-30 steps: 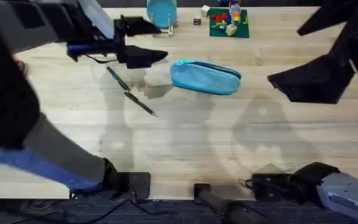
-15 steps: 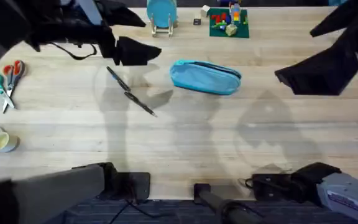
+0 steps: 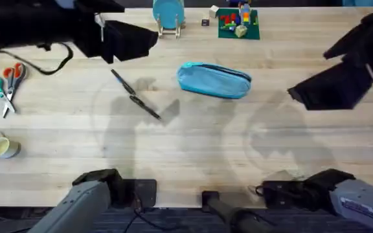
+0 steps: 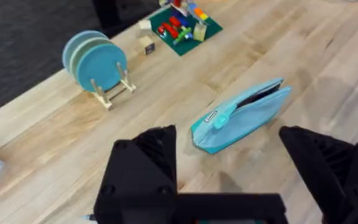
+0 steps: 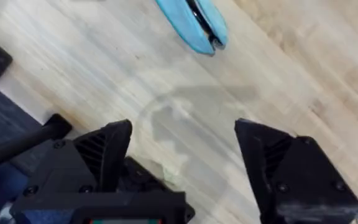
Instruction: Unzip the bag, pick up the pens from the table one at a time and place them inside, then zip the bag closed.
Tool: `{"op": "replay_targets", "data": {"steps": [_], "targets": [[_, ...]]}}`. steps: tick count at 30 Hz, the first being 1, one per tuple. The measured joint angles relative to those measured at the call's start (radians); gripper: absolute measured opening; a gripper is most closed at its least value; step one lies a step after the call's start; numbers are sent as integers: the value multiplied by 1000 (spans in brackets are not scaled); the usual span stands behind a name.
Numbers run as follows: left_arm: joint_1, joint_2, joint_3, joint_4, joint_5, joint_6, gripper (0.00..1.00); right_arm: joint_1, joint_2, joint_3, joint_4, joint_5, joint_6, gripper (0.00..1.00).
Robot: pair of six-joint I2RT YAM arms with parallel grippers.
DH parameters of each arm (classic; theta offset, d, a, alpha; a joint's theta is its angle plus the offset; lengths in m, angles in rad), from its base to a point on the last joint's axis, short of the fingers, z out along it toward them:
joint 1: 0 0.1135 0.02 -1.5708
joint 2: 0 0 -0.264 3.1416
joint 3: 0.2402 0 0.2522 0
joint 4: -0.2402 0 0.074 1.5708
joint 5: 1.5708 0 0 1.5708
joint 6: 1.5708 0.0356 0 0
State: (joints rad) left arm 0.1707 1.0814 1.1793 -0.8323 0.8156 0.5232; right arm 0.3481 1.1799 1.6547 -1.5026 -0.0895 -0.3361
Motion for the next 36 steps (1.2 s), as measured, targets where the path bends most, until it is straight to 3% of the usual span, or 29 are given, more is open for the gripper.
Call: {"op": "replay_targets", "data": {"steps": [8, 11, 13, 17, 18, 19, 29, 36], "targets": [[0, -85, 0, -95, -36, -31, 994, 0, 74, 0, 2, 0, 55, 995], [0, -85, 0, -108, -46, -34, 993, 0, 88, 0, 7, 0, 63, 908], [0, -85, 0, -108, -50, -34, 993, 0, 93, 0, 9, 0, 67, 785], [0, -85, 0, -108, -52, -35, 994, 0, 97, 0, 10, 0, 71, 200], [0, -85, 0, -108, -52, -35, 994, 0, 97, 0, 10, 0, 75, 78], [0, -85, 0, -108, -52, -35, 994, 0, 97, 0, 10, 0, 75, 46], [0, -85, 0, -108, -53, -35, 994, -1, 97, 0, 10, 0, 71, 30], [0, -85, 0, -108, -53, -37, 994, -1, 98, 0, 10, 0, -35, 30]]}}
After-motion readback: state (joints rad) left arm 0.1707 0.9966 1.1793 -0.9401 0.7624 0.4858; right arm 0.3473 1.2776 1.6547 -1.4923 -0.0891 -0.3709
